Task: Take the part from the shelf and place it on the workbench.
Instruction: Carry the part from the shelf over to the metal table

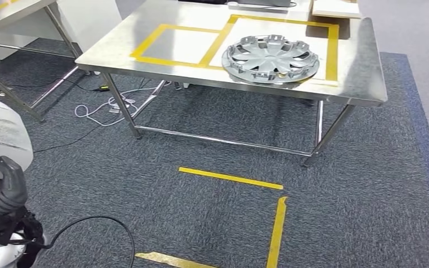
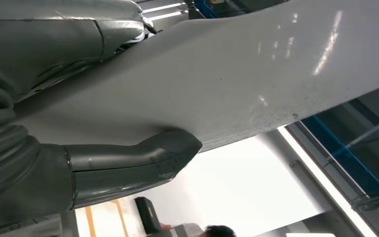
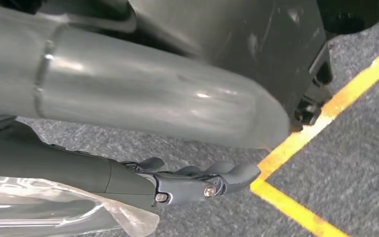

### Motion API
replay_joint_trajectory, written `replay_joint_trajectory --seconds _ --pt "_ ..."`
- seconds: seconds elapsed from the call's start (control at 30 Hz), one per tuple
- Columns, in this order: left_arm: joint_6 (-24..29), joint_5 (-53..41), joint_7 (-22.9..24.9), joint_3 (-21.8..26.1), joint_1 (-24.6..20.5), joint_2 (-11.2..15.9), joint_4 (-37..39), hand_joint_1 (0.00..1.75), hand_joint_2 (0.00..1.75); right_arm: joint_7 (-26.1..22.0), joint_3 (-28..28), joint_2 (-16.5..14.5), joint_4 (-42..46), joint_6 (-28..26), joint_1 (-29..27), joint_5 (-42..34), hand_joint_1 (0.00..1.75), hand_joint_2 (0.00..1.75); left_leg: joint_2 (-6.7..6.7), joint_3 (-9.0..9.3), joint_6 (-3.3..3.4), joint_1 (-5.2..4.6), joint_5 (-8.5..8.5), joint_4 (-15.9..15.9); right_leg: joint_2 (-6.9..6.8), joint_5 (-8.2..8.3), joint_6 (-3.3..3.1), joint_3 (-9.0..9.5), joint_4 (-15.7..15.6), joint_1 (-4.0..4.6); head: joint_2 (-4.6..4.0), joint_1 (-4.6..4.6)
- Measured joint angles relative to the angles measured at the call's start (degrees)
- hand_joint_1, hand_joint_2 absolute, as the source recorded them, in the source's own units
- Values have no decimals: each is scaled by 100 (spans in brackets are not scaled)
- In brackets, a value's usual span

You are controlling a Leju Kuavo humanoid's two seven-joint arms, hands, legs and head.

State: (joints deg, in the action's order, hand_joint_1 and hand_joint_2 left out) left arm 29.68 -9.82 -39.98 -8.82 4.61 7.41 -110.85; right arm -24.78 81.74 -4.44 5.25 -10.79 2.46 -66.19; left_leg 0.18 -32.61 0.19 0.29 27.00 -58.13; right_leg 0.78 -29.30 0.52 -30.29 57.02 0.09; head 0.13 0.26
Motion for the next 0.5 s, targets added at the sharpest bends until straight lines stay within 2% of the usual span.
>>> replay_joint_trajectory --seconds 0.07,0.1,0.13,0.2,0.23,0.27,0.3,0.37,0.4,0.43,0.5 --pt "0 1 -1 2 -2 -1 -8 175 175 -3 0 0 0 -1 3 -1 0 0 4 22 63 17 1 33 -11 -67 68 -43 73 -11 0 8" --pt "0 1 -2 2 -6 -1 -13 175 175 -4 1 0 0 -1 10 -2 0 0 8 37 95 30 1 51 -17 -169 97 -145 262 -14 0 22" --pt "0 1 -3 2 -9 -1 -17 175 175 -5 1 0 -1 -1 14 -3 0 0 14 48 121 37 8 61 -23 -316 122 -327 582 -22 0 31" --pt "0 5 -4 2 -10 -2 -20 175 175 -2 1 0 -1 -1 14 -11 0 0 21 58 152 36 37 58 -29 -615 157 -807 1407 -31 0 47" --pt "0 10 -4 2 -7 -2 -20 175 175 2 1 0 -1 -1 7 -16 0 0 23 71 156 35 54 58 -30 -655 168 -995 1682 -34 0 45" --pt "0 15 -4 2 -3 -3 -20 175 175 5 1 0 -1 -1 1 -22 0 0 21 95 153 36 76 57 -32 -572 174 -1077 1743 -36 0 48" --pt "0 21 -4 2 0 -3 -20 175 175 8 1 0 -1 -2 -1 -26 0 0 19 136 145 37 105 57 -37 -373 172 -1037 1561 -40 0 48" --pt "3 31 -4 2 2 -3 -20 175 175 11 1 0 -3 -4 1 -34 0 0 17 238 107 34 183 56 -67 106 157 -710 781 -43 0 48" --pt "5 42 -4 4 2 -2 -21 175 175 14 1 0 -4 -6 6 -36 0 0 15 271 79 24 221 46 -80 230 133 -536 426 -39 0 46" --pt "8 56 -4 8 2 -2 -22 175 175 19 1 0 -4 -8 8 -38 0 0 14 287 53 13 249 41 -89 266 107 -424 216 -33 0 40" --pt "15 78 -4 15 6 -2 -25 175 175 27 0 0 -5 -16 1 -46 0 0 13 296 1 4 282 40 -85 196 35 -355 122 -15 0 24"
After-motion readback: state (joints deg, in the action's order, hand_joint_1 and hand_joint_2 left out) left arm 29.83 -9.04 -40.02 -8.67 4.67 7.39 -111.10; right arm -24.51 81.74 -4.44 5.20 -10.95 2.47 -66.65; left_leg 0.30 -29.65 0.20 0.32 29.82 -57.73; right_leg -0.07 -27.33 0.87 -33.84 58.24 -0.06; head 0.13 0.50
